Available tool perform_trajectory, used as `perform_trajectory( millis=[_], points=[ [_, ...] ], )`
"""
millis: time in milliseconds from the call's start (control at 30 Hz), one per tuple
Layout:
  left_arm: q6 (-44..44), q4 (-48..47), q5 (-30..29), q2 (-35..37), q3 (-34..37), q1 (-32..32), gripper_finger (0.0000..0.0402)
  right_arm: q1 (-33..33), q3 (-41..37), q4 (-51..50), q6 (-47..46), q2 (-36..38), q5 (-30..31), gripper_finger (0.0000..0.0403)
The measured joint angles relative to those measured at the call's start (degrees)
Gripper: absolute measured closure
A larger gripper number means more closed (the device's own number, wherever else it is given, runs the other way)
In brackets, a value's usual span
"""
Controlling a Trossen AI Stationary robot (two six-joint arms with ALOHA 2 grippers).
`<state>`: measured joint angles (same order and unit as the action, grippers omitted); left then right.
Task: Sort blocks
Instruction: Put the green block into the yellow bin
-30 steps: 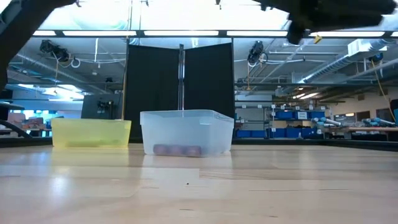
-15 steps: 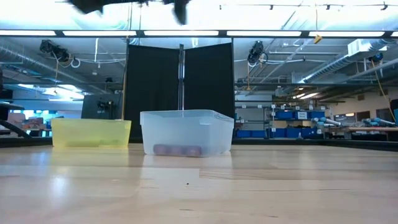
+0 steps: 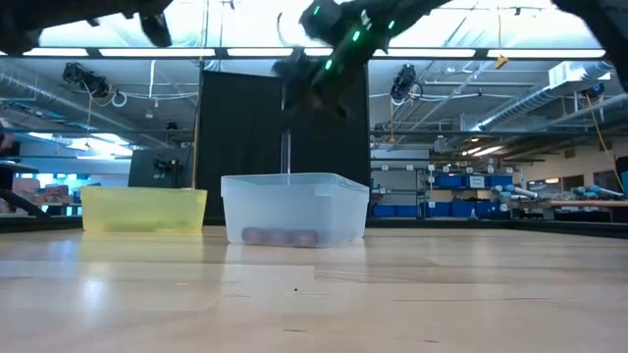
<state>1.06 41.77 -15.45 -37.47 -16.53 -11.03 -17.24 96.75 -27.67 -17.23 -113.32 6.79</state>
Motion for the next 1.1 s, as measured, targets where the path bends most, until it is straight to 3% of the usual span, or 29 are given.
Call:
perform_trajectory(
  millis=[233,667,1100],
  points=[
    [0.15,-11.70,-2.40,9.29,0.24,0.02,0.0379,-1.95,3.54,-0.88,-7.21,-9.47,-1.82,0.0121],
    [1.61,-15.86,-2.48,11.80,0.19,0.02,0.0379,-2.50,38.05,-26.56,-11.29,-30.88,3.63,0.0084],
    [3.42,-15.47,-3.37,12.09,0.19,0.11,0.0379,-3.07,37.18,-26.44,-14.72,-31.77,5.30,0.0087]
  ],
)
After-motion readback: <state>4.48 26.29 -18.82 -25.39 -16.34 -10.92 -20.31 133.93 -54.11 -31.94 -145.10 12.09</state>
